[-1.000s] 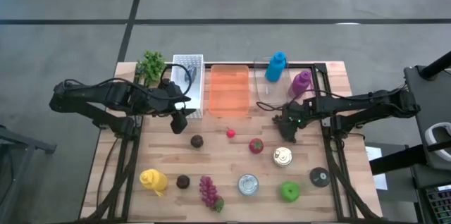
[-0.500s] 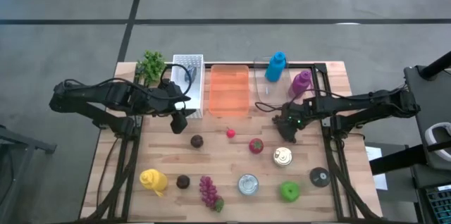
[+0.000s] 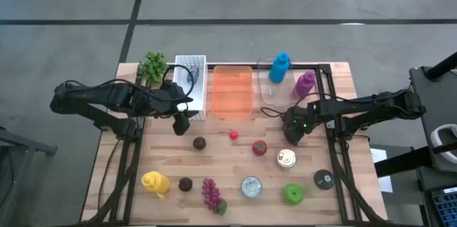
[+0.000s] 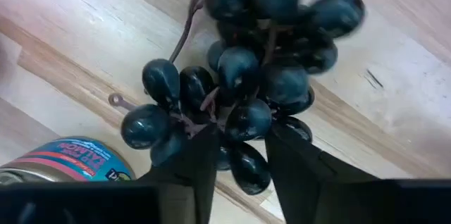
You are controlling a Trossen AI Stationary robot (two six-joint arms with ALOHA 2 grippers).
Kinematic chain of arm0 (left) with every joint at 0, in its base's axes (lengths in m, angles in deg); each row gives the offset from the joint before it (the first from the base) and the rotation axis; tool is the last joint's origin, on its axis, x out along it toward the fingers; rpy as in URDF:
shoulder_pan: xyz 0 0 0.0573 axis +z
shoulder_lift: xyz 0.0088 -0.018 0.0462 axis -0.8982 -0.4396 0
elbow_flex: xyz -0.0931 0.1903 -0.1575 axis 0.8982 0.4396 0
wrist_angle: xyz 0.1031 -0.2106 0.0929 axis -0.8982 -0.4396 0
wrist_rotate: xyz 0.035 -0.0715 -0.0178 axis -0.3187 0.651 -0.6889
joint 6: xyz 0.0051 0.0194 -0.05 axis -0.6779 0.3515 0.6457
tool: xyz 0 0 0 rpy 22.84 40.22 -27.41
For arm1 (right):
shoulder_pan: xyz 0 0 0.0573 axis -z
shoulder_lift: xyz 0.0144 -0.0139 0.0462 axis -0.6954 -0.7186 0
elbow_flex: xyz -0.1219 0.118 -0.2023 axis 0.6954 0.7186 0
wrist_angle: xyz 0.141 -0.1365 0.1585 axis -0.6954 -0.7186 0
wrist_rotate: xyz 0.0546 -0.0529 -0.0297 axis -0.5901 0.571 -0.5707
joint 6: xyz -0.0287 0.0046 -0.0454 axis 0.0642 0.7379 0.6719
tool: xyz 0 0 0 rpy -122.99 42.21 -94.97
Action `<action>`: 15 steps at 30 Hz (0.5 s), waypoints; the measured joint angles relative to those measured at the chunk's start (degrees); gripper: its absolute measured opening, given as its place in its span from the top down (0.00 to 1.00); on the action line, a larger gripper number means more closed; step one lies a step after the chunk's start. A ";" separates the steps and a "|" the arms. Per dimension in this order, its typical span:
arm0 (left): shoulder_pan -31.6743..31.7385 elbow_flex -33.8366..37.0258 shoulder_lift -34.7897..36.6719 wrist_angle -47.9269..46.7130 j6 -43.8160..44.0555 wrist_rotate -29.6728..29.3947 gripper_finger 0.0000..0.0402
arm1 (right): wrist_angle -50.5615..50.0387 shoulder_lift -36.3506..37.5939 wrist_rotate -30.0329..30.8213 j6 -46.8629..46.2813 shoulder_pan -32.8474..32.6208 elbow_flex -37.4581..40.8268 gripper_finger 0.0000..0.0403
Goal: Pick & Place Food Item
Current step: Put the top grapes into the orange bin
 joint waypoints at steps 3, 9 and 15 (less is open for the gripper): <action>0.00 0.00 0.00 0.00 0.34 0.00 0.40 | 0.08 0.00 -0.17 0.02 -0.02 0.00 0.82; 0.00 0.00 0.00 0.00 0.46 0.01 0.42 | 0.26 0.00 -0.36 0.27 -0.02 0.00 0.96; 0.00 0.00 0.00 0.00 0.46 0.02 0.43 | 0.34 0.00 -0.33 0.42 -0.02 0.00 0.96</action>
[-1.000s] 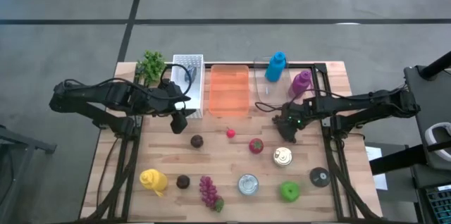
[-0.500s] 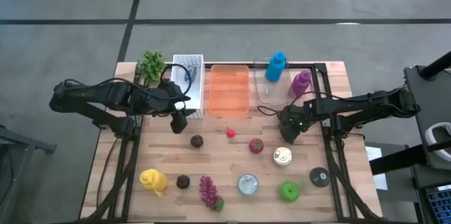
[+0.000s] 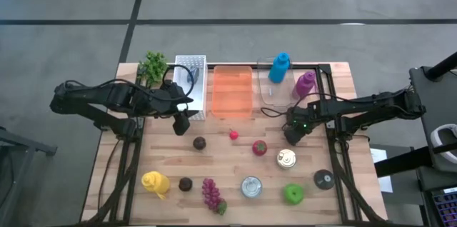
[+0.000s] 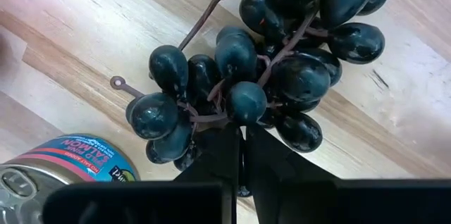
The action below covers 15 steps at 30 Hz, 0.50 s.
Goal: Pick & Place Food Item
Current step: Put the top grapes into the orange bin
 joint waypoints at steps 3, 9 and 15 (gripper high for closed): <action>0.00 0.00 0.00 0.00 0.00 0.00 0.42 | 0.12 0.00 0.01 -0.06 0.00 0.00 0.97; 0.00 0.00 0.00 0.00 0.00 0.02 0.40 | 0.21 0.00 0.05 -0.43 0.00 -0.06 0.97; 0.00 0.00 0.00 -0.02 -0.26 0.05 0.37 | 0.35 -0.09 0.56 -0.44 -0.02 -2.20 0.97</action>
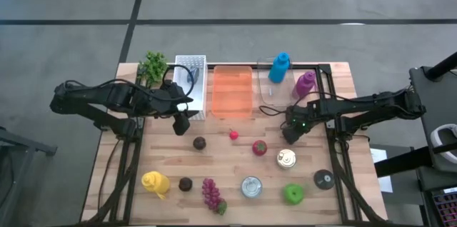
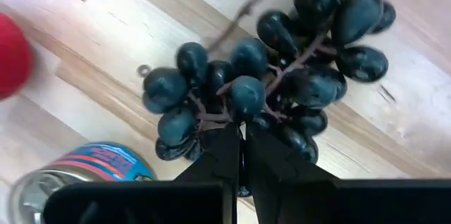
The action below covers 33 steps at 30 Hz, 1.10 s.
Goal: Pick & Place Food Item
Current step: Put the top grapes into the orange bin
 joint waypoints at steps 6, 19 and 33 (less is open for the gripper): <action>0.00 0.00 0.00 0.00 -0.04 0.10 0.36 | -0.11 0.02 0.10 0.48 0.01 -2.07 0.97; 0.00 0.00 0.00 0.00 -0.22 0.08 0.36 | -0.80 0.04 0.04 2.42 -1.50 -8.84 0.97; 0.00 0.00 0.00 0.00 -0.22 0.28 0.42 | -0.70 0.09 2.46 1.80 -5.83 -13.59 0.97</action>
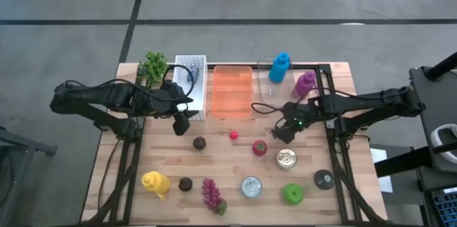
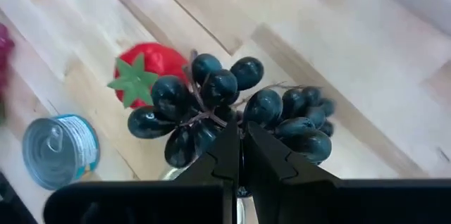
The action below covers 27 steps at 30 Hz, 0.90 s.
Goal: Pick & Place Food Item
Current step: Put the top grapes into the orange bin
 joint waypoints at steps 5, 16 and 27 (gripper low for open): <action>0.00 0.00 0.00 0.00 0.00 0.06 0.43 | 0.09 0.00 1.70 1.21 -0.17 -2.90 0.97; 0.00 0.00 0.00 0.02 0.24 0.06 0.41 | 0.31 0.00 5.47 9.00 -0.29 -9.80 0.97; 0.00 0.00 0.00 0.00 0.26 0.09 0.37 | 1.57 -0.02 6.72 13.53 -0.27 -12.95 0.97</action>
